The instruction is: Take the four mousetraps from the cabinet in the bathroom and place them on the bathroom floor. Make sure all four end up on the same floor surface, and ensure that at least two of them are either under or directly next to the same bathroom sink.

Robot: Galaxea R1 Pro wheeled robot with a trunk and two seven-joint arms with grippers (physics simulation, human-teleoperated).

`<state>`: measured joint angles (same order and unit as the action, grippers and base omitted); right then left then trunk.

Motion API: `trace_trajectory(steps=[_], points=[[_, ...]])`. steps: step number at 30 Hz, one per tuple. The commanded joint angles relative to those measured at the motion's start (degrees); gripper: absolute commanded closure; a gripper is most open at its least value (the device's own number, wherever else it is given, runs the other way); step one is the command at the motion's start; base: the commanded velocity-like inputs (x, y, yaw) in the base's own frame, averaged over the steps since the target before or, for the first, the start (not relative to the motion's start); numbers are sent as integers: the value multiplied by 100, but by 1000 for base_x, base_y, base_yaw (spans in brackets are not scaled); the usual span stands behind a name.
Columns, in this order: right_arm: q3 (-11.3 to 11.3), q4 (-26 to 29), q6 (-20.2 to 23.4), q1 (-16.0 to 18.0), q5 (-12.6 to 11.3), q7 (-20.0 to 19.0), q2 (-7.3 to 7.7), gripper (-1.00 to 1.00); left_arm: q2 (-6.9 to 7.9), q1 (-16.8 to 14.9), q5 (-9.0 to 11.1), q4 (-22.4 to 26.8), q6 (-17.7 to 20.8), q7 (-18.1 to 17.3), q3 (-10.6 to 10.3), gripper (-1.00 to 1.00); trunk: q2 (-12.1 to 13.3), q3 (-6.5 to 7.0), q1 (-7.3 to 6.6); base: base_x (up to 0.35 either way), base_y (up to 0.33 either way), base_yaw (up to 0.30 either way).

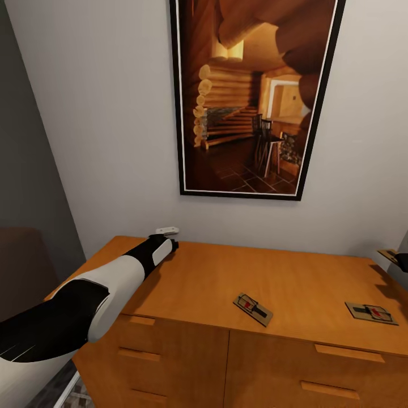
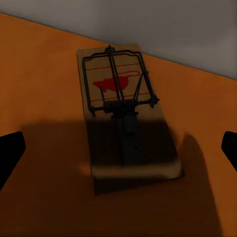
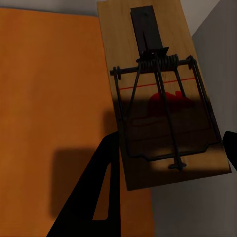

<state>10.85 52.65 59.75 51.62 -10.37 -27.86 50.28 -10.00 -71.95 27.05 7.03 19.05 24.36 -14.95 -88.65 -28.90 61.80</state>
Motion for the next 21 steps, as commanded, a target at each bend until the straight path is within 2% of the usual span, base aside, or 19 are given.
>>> trace_trajectory(steps=[1, 21], points=[[22, 0, 25, 10, -53, 26, 8, 100, 0, -3, 46, 10, 29, 34, -44, -100, -4, -7, 0, 0, 0, 0], [22, 2, 25, 10, -53, 27, 8, 100, 0, -4, 39, 9, 90, 31, -47, -100, -4, -7, 0, 0, 0, 0]])
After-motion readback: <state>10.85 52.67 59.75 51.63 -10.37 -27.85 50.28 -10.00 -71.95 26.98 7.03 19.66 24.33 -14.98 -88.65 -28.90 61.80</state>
